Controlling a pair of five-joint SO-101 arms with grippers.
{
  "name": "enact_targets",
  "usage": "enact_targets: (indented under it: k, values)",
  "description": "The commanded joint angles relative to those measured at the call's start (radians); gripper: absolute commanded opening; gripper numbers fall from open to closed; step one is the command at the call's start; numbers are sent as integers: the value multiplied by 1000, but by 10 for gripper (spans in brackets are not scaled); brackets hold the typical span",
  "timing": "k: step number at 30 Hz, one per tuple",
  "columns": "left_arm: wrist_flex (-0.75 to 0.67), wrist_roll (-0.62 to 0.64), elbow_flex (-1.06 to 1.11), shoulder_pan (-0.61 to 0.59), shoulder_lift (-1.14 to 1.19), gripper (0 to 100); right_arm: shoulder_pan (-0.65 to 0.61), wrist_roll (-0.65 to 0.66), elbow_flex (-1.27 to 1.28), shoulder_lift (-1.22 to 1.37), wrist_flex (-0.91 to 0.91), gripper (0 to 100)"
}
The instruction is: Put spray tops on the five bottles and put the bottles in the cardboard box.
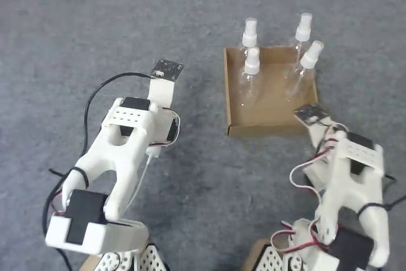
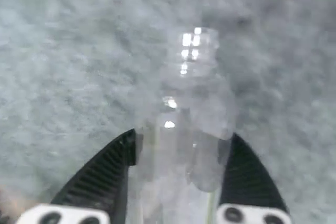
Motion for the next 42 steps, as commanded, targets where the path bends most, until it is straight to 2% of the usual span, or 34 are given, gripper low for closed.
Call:
enact_targets:
  k: [1, 5, 8, 14, 21, 31, 37, 42]
  values:
    - [-14, -8, -7, 6, -40, 13, 143, 91, -63, -1, -71, 76]
    - [-20, -5, -8, 9, -40, 13, 289, 112, -123, 21, -151, 73]
    - [-61, -6, -7, 2, -34, 21, 323, 110, -213, 81, -148, 73]
    - [-63, -8, -30, 6, 61, 125, 325, 71, -334, 240, -150, 76]
    - [15, -11, -91, -23, 87, 120, 328, 69, -370, 289, -151, 124]
    - [23, -52, -68, -28, 89, 119, 326, 72, -370, 297, -151, 135]
    - [25, -84, -61, -31, 98, 119, 328, 74, -370, 297, -150, 213]
    - [37, -115, -27, -34, 98, 123, 325, 74, -370, 289, -150, 222]
